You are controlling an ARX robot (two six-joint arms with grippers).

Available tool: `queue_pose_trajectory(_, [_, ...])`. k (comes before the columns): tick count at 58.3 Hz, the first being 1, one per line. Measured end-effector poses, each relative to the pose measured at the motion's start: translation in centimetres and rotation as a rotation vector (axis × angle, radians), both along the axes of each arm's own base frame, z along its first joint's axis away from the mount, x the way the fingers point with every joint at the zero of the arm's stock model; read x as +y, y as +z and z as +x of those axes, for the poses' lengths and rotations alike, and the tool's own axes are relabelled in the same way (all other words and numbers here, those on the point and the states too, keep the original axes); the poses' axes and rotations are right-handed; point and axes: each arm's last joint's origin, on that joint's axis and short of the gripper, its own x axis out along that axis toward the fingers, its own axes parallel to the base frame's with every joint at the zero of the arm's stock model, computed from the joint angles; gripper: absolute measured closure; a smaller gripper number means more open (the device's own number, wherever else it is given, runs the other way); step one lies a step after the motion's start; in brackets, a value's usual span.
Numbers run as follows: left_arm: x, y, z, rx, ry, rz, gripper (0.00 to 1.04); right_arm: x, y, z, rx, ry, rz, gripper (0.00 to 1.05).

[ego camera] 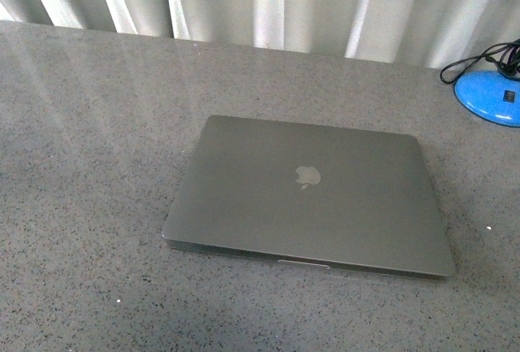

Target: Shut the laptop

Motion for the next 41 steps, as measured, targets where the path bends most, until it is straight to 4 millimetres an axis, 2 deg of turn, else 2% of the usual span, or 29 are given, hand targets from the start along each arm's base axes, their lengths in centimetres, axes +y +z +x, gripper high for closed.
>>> queue_pose_trajectory(41, [0.0,1.1,-2.9,-0.04,0.0,0.0,1.01,0.0,0.5,-2.4,-0.018,0.0,0.006,1.04])
